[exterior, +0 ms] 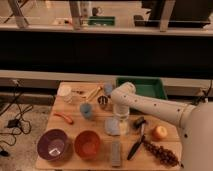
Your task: Place towel in tray
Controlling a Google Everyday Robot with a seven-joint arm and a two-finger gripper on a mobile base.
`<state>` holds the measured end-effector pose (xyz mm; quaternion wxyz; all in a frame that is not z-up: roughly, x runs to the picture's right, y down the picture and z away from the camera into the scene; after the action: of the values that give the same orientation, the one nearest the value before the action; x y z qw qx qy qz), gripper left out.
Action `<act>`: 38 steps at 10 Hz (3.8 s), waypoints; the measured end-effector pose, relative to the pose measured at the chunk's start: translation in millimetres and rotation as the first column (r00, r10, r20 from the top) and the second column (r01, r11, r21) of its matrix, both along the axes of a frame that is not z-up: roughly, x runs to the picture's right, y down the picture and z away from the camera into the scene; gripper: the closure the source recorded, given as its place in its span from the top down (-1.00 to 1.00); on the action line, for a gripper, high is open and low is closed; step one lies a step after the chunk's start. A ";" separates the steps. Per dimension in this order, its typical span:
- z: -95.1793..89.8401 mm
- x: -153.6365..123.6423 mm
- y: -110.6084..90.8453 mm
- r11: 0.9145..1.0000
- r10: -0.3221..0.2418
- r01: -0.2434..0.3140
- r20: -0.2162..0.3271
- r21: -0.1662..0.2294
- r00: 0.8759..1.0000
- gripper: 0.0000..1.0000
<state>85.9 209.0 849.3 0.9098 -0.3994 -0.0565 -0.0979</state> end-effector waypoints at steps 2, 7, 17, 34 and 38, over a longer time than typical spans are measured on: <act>-0.3 0.3 2.2 1.000 -0.006 0.006 -0.001 -0.001 1.000 0.60; 1.0 -1.3 4.4 1.000 -0.020 0.020 -0.001 0.001 1.000 0.16; 0.1 -0.8 3.8 0.999 -0.035 0.035 0.001 0.012 0.999 -0.60; -71.9 -30.4 -48.9 0.979 -0.028 -0.009 0.175 0.205 0.984 -1.00; -60.6 -19.0 -82.0 0.976 0.092 -0.124 0.180 0.180 0.979 -1.00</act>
<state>66.9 127.0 788.7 0.9396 -0.2969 -0.1462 -0.0870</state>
